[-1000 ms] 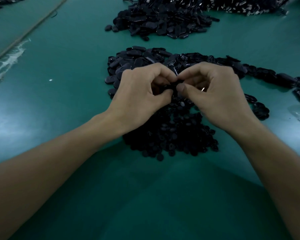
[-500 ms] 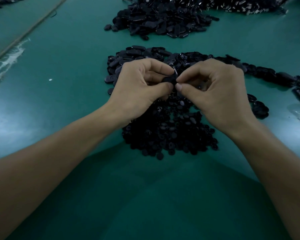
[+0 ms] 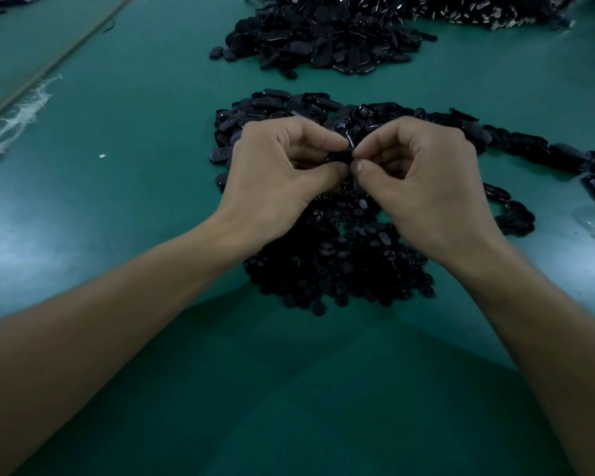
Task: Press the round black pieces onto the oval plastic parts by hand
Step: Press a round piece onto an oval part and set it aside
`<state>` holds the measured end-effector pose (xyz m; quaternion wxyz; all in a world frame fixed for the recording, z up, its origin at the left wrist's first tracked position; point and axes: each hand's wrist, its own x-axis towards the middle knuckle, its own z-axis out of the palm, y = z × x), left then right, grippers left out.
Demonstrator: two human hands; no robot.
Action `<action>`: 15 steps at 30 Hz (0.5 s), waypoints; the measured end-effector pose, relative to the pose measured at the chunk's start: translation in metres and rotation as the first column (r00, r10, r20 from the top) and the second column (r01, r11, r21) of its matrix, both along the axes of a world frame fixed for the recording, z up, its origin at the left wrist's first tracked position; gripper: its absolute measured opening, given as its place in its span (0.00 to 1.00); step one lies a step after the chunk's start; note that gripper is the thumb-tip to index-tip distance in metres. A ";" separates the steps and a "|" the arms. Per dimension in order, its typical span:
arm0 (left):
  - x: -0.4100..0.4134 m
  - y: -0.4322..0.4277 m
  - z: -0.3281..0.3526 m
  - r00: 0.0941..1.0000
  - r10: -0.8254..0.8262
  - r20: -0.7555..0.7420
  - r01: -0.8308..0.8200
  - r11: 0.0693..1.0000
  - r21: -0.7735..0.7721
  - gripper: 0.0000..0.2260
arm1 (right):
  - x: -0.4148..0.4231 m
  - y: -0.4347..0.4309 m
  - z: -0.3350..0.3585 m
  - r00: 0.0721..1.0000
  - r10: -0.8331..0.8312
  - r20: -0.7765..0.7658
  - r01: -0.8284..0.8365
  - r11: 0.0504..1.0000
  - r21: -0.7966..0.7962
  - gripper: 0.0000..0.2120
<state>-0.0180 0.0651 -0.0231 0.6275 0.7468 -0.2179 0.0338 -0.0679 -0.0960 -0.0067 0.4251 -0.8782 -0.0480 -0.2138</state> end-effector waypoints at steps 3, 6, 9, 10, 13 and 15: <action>-0.002 0.000 0.001 1.000 -0.009 0.016 0.009 1.000 0.008 0.11 | 0.000 0.000 0.001 1.000 -0.011 0.015 0.011 1.000 0.019 0.07; -0.003 -0.001 0.003 1.000 -0.012 0.026 0.012 1.000 0.007 0.11 | -0.001 0.001 0.001 0.998 -0.032 0.054 0.031 0.999 0.023 0.07; -0.003 0.000 0.004 0.999 -0.007 0.035 0.007 1.000 0.003 0.11 | -0.001 0.003 0.000 0.997 -0.028 0.068 0.026 0.999 0.024 0.06; -0.003 0.000 0.004 0.999 -0.006 0.043 0.005 1.000 0.006 0.11 | -0.001 0.003 -0.001 0.998 -0.023 0.064 0.022 1.000 0.021 0.06; -0.003 -0.001 0.003 0.996 0.003 0.091 -0.006 0.999 0.031 0.12 | 0.000 0.001 0.000 0.999 -0.014 0.050 0.012 1.000 0.021 0.08; -0.003 -0.002 0.003 0.993 0.007 0.121 -0.014 0.998 0.054 0.11 | 0.000 0.001 0.000 0.999 -0.009 0.054 0.007 0.999 0.040 0.08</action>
